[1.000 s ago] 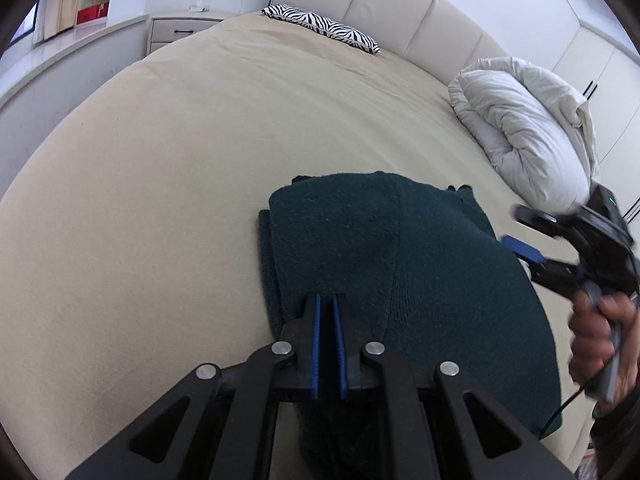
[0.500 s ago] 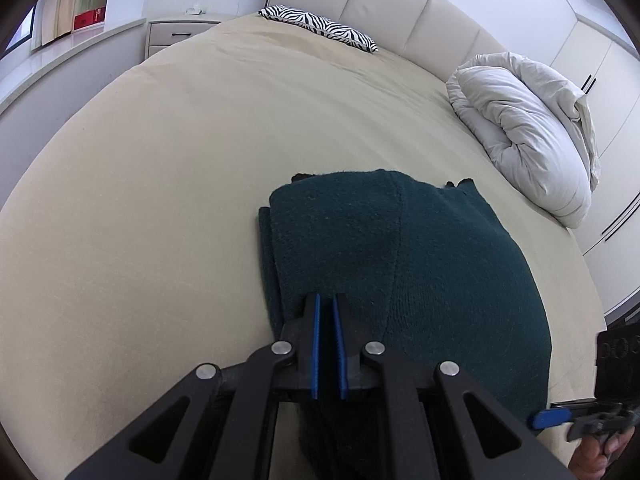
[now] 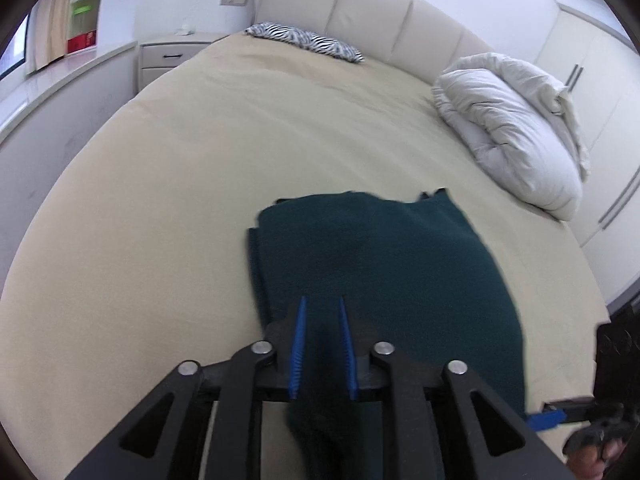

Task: Fold small clothes

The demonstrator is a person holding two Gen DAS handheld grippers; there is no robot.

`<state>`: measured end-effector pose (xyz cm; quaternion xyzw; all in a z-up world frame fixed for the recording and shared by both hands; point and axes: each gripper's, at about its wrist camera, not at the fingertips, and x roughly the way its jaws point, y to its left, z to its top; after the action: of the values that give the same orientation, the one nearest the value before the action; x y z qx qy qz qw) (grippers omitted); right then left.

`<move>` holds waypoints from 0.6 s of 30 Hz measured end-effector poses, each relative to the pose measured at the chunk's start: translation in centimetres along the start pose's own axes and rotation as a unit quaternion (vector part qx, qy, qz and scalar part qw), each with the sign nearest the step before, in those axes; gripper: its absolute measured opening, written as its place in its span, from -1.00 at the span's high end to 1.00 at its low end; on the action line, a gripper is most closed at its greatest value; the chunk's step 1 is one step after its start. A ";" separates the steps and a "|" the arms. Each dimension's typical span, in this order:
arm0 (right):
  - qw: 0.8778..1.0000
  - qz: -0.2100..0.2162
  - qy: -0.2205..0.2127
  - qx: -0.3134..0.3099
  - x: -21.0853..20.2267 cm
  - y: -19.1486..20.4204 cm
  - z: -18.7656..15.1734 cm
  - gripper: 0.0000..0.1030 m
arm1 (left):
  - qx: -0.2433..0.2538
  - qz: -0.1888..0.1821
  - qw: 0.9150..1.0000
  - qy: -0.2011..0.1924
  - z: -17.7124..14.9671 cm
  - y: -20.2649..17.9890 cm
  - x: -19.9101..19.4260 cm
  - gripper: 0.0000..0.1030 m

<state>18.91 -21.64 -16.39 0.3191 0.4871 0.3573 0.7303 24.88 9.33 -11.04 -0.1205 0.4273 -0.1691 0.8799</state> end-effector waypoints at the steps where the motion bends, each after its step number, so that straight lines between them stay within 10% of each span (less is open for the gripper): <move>1: 1.000 0.010 -0.005 -0.002 0.0 0.3 0.5 0.04 | 0.005 -0.012 1.000 0.006 -0.1 -0.5 -0.1 0.55; 8: 0.998 -0.028 0.037 0.048 4.1 -4.1 1.9 0.11 | 0.069 0.023 0.996 0.060 -2.0 -2.5 2.6 0.55; 18: 0.999 -0.006 -0.019 0.028 0.8 -1.9 6.3 0.08 | 0.095 0.026 0.992 0.075 -1.7 -3.2 3.3 0.54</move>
<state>25.43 -22.73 -16.32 0.3434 0.4850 0.3324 0.7324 24.81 4.98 -13.21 -0.0117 0.4769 -0.1943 0.8572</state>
